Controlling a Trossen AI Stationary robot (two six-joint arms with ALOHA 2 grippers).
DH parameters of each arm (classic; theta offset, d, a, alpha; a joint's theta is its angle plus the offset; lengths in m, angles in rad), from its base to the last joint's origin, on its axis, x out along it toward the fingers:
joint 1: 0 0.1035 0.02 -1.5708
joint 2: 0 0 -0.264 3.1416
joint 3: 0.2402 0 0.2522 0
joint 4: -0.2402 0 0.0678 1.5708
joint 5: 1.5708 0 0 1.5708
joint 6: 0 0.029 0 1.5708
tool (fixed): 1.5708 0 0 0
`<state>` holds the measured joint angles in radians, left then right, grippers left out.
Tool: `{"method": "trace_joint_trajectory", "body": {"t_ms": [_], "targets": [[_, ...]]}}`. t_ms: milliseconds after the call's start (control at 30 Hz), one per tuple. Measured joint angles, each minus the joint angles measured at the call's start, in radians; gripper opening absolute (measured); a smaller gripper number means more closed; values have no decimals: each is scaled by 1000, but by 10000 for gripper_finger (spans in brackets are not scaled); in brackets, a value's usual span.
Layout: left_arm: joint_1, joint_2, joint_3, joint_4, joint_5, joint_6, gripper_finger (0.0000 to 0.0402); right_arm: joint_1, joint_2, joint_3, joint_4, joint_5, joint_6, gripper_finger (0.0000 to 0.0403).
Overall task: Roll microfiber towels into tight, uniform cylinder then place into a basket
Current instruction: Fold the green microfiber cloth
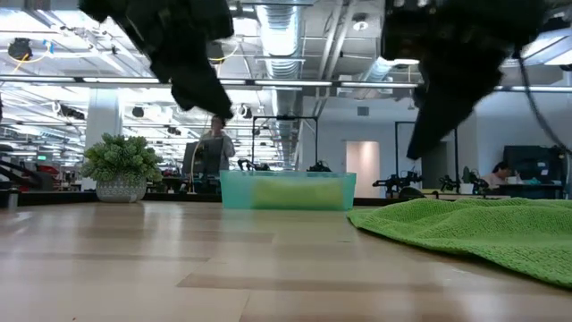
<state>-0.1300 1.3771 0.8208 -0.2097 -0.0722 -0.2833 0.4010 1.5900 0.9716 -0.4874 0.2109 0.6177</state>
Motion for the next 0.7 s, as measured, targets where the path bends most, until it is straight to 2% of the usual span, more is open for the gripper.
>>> {"method": "trace_joint_trajectory", "body": {"t_ms": [167,267,433,700], "targets": [[-127,-1,-20,123,-158,-20,139,93,100,0,87,11,62,146],[-172,-1,-20,156,-223,-35,139,107,156,2,100,78,109,141],[-195,-5,-19,167,-221,-59,139,82,193,1,109,191,117,128],[-195,-5,-19,147,-165,-68,139,-10,128,3,93,183,111,114]]}}
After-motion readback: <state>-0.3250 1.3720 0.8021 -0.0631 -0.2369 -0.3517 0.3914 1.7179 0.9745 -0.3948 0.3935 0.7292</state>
